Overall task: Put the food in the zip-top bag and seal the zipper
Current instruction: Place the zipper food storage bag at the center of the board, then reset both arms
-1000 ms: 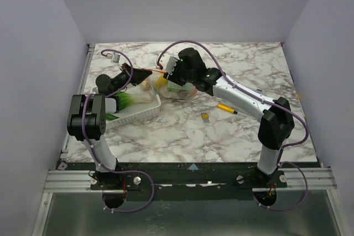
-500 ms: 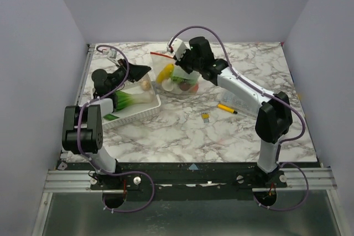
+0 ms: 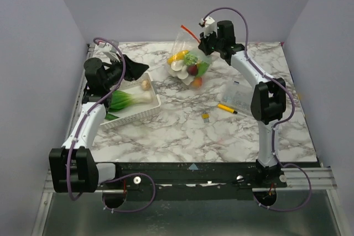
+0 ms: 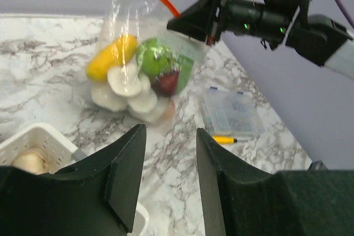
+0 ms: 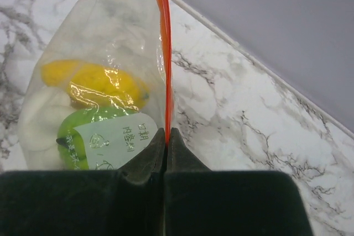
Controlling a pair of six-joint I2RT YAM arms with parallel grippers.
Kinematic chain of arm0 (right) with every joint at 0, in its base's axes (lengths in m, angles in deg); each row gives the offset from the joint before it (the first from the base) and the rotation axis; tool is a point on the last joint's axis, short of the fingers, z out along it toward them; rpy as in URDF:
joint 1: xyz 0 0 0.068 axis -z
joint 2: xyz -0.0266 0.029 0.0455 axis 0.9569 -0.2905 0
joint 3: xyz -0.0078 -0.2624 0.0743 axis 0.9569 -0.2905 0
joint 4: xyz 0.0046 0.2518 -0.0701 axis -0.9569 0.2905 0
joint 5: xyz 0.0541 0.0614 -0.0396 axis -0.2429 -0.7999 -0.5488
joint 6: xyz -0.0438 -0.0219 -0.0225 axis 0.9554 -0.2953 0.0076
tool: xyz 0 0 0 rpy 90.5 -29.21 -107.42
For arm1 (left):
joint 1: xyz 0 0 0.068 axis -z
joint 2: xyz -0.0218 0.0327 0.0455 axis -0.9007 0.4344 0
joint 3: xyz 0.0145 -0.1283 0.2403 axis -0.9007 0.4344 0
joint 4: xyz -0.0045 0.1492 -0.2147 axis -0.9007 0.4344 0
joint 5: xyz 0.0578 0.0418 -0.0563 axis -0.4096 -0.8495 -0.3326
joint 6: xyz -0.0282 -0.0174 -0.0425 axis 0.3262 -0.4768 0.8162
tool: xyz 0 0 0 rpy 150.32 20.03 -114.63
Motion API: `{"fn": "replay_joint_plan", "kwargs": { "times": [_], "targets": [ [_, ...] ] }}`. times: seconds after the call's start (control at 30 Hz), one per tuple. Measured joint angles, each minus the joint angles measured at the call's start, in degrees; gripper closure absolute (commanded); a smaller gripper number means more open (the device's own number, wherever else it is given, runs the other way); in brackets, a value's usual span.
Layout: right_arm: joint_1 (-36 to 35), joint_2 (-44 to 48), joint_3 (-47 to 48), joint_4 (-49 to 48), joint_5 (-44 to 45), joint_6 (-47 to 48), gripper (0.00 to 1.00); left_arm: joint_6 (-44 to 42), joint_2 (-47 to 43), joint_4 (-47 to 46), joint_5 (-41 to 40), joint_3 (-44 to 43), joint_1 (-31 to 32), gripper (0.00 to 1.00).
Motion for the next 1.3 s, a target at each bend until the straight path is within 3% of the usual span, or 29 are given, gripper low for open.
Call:
{"fn": "replay_joint_plan", "kwargs": {
  "times": [0.2, 0.4, 0.63, 0.73, 0.8, 0.9, 0.93, 0.97, 1.0, 1.13, 1.3],
  "targets": [
    [6.67, -7.28, 4.68, -1.01, -2.34, -7.23, 1.00, -10.01, -7.17, 13.42, -2.51, -0.02, 5.81, 0.57],
    [11.58, -11.91, 5.62, -2.69, -3.89, -12.68, 0.91, -18.43, -12.85, 20.94, -6.14, 0.07, 8.46, 0.57],
    [14.40, -14.69, 6.10, -3.78, -2.95, -16.92, 0.76, -28.15, -17.44, 25.55, -14.88, 3.08, 14.73, 0.57],
    [14.49, -14.71, 6.19, -3.98, -2.25, -17.70, 0.57, -30.03, -17.62, 27.17, -16.31, 3.28, 15.61, 0.55],
    [14.49, -14.73, 6.95, -3.39, -2.10, -17.88, 0.43, -30.45, -17.92, 27.65, -16.39, 3.28, 15.61, 0.47],
    [14.23, -14.71, 9.46, -1.11, -0.98, -18.40, 0.31, -29.92, -19.65, 28.81, -17.09, 3.21, 15.61, 0.32],
    [14.10, -14.71, 10.62, 0.11, -0.11, -18.45, 0.27, -29.31, -20.35, 29.33, -17.68, 3.04, 15.61, 0.25],
    [13.88, -14.47, 11.69, 1.22, 1.07, -18.58, 0.23, -28.81, -21.49, 30.05, -18.56, 2.62, 15.69, 0.09],
    [13.77, -13.99, 12.17, 2.10, 2.14, -18.86, 0.20, -28.37, -22.10, 30.40, -19.06, 2.23, 15.72, 0.02],
    [12.96, -8.35, 12.24, 9.27, 8.39, -20.81, 0.01, -25.31, -26.18, 32.76, -23.10, -0.74, 15.69, 0.01],
    [12.31, 9.01, 4.00, 14.82, 12.70, -26.62, 0.00, -21.62, -30.73, 36.13, -26.25, -4.74, 15.69, 0.01]
  ]
}}
